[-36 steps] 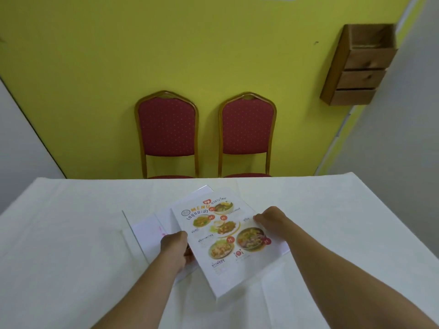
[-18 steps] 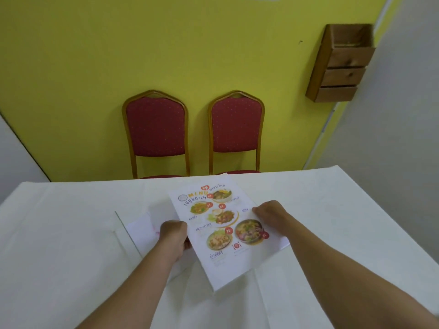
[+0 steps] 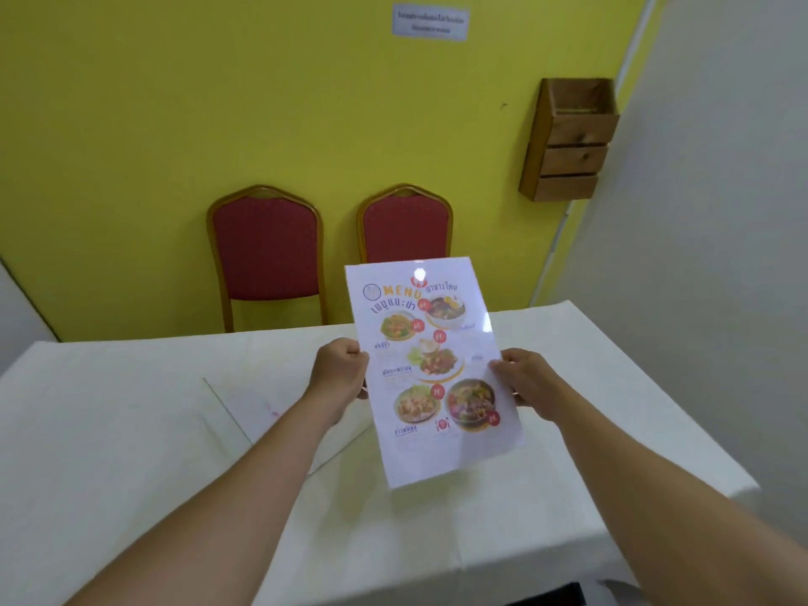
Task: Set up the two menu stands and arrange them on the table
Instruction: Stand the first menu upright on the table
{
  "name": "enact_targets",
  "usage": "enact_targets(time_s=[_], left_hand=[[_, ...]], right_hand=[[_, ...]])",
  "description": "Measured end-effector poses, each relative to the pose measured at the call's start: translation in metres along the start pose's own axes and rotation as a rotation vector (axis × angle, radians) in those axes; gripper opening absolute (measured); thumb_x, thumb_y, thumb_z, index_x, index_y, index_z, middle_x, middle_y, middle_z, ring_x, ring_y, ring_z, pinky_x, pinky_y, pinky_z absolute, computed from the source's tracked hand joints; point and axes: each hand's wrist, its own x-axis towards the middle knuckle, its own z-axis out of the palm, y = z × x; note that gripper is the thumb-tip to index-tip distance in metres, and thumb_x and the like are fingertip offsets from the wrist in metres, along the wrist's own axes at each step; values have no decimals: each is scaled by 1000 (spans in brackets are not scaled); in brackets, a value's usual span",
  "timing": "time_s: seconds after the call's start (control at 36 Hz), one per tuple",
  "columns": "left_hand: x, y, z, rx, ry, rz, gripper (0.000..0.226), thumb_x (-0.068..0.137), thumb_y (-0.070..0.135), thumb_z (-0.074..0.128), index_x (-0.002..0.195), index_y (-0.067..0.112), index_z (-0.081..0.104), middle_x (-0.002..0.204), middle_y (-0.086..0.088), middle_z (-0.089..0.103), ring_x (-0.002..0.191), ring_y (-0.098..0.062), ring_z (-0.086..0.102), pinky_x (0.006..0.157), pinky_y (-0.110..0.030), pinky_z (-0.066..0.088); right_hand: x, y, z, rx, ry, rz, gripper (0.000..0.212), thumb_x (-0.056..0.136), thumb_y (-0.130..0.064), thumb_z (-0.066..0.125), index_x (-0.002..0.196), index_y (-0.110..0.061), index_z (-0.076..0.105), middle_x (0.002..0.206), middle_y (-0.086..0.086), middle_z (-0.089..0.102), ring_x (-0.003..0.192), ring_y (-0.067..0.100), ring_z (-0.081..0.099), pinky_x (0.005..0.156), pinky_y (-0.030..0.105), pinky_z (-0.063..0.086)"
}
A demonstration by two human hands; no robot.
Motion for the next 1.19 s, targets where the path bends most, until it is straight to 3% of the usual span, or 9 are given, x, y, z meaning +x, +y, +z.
enact_targets(time_s=[0.25,0.42,0.56,0.81,0.94,1.19], left_hand=[[-30,1,10,85,41,102,16,87,5,50,93,-3,62,96,-21,70,76,-31,65,49,-28,51],[-48,-7,12,113,75,124,11,86,5,52,85,2,62,94,-23,70,86,-37,68,53,-29,53],[-56,-17,14,157,123,156,10,83,5,54,79,7,63,89,-21,72,83,-40,68,71,-50,59],[-58,-28,20,175,152,163,14,82,6,56,83,1,68,87,-17,74,83,-36,68,74,-52,58],[-55,-30,24,182,165,160,16,80,4,53,80,0,69,84,-17,73,80,-38,68,73,-51,58],[-53,-34,31,197,159,164,16,78,7,55,80,1,70,83,-17,74,79,-39,67,72,-51,58]], right_hand=[[-14,19,-21,111,-67,-29,14,93,-10,50,81,-12,58,83,7,64,71,20,60,63,33,52],[-23,33,-22,158,-86,-59,13,93,-6,50,82,-12,57,94,12,63,82,27,61,77,43,55],[-31,44,-20,138,-88,-80,11,92,-6,51,84,-11,58,98,14,62,87,28,60,91,53,52],[-37,53,-20,126,-70,-100,11,93,-8,52,85,-12,58,102,16,65,104,41,63,92,59,51],[-35,58,-19,123,-66,-92,9,92,-9,53,85,-11,58,106,21,66,96,36,64,92,62,49],[-29,67,-22,119,-58,-88,7,92,-11,54,89,-9,59,108,20,67,104,40,64,91,60,51]])
